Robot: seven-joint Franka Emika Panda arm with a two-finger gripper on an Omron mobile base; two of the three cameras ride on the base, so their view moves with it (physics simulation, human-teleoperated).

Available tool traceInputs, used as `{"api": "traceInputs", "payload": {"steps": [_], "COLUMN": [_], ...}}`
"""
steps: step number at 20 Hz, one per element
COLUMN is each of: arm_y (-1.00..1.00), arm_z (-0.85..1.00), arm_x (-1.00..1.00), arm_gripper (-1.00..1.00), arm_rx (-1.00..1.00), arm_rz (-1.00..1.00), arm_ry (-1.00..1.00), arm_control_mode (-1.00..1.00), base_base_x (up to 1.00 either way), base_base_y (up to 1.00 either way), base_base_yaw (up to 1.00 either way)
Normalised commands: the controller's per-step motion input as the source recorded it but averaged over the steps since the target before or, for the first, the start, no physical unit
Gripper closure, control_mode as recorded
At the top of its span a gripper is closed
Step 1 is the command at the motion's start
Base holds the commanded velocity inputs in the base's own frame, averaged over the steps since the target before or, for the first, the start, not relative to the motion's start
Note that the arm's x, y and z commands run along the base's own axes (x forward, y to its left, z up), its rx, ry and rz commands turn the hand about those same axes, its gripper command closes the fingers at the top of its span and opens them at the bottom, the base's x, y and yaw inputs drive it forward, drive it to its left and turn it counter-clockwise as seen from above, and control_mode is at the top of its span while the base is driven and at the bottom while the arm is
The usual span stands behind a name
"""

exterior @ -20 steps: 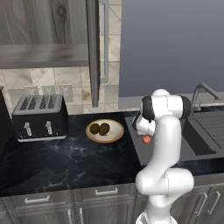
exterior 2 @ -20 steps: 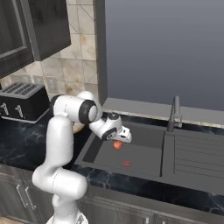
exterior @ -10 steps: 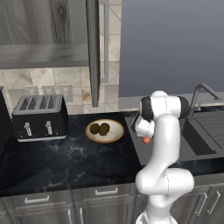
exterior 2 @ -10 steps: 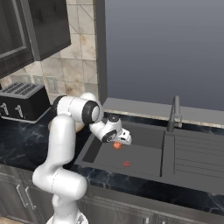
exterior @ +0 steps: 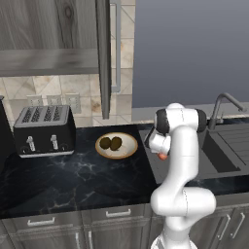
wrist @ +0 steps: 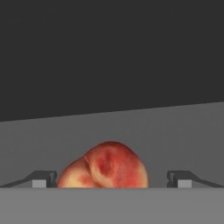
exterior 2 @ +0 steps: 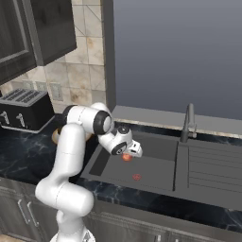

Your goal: Pick the avocados from the cabinet and place them in one bowl. Pick the peach from the sink and place it in the other bowl.

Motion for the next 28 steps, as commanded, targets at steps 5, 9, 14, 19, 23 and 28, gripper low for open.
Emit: {"api": "traceInputs", "payload": {"steps": [5,9,14,19,23,28], "arm_y": [0.00,0.00,0.00,0.00,0.00,-0.03], "arm_z": [-0.20,-0.19,-0.24,-0.24,-0.22,-0.07], "arm_x": [0.13,0.00,-0.04,-0.08,-0.08,-0.12], "arm_gripper": [-1.00,-1.00,1.00,1.00,1.00,1.00], "arm_rx": [0.00,0.00,0.00,0.00,0.00,0.01], "arm_rz": [0.00,0.00,-0.03,-0.04,-0.04,-0.05], "arm_ry": [0.00,0.03,0.06,0.07,0.07,0.02], "arm_control_mode": [-1.00,-1.00,-1.00,-1.00,-1.00,-1.00], "base_base_x": [0.00,0.00,0.00,0.00,0.00,0.00], "base_base_y": [0.00,0.00,0.00,0.00,0.00,0.00], "base_base_yaw": [0.00,0.00,0.00,0.00,0.00,0.00]}}
